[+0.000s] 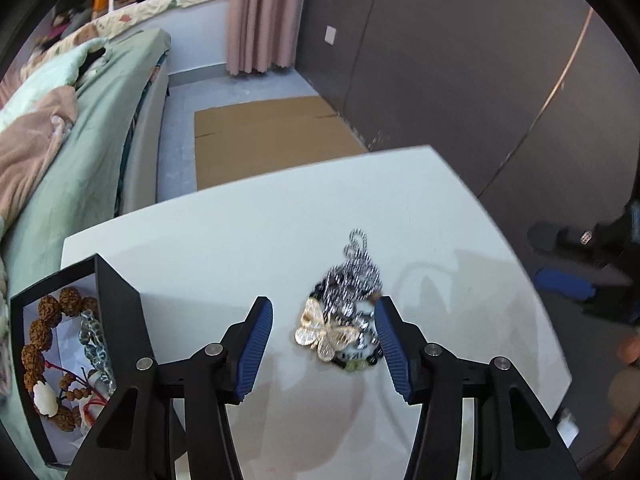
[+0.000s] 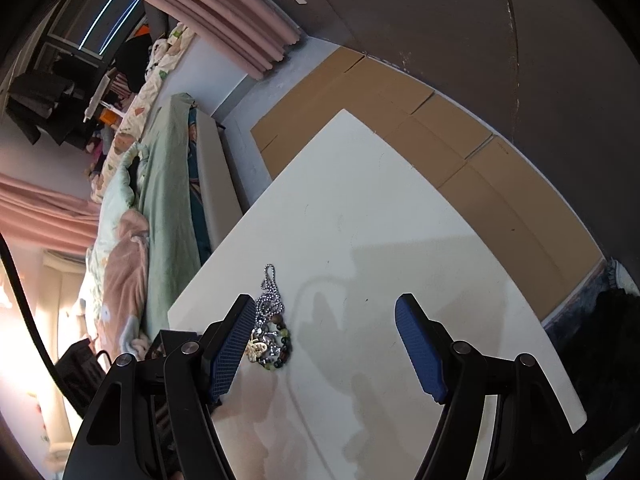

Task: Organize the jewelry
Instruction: 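Grasp the gold butterfly brooch from the pile with the left gripper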

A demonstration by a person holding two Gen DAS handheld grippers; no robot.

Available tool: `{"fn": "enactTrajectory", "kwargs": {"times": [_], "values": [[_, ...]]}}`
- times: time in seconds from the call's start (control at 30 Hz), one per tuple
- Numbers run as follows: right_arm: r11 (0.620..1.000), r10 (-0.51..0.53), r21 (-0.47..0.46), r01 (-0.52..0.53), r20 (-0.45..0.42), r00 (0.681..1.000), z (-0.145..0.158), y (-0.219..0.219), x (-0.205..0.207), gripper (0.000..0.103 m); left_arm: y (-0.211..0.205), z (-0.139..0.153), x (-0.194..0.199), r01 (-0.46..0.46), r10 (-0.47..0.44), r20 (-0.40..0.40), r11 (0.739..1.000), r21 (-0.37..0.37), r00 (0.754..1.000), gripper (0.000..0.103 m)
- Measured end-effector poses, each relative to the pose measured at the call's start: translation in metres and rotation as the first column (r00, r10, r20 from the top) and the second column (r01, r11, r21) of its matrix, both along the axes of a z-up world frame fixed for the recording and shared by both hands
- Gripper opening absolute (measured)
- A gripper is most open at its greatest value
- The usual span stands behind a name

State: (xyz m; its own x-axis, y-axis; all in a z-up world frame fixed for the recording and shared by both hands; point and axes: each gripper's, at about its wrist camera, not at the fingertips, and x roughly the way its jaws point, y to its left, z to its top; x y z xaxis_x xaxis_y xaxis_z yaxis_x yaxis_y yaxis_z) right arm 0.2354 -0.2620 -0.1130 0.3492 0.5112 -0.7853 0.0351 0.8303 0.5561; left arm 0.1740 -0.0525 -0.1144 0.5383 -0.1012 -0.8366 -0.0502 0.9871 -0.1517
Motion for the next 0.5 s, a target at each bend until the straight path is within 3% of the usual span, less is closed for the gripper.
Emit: {"fn": "enactTrajectory", "kwargs": {"times": [0.2,0.5], "values": [[1.000,-0.012,0.002,0.012,-0.004,1.000,0.001,-0.003,-0.001,0.073,-0.010,-0.008,-0.002,0.049,-0.047,-0.029,0.996,0.079,0.998,0.055],[1.000,-0.006,0.005,0.007,-0.008,1.000,0.000,-0.006,0.000,0.073,-0.014,-0.029,0.009,0.080,-0.074,-0.082,0.994,0.076,0.994,0.054]]}}
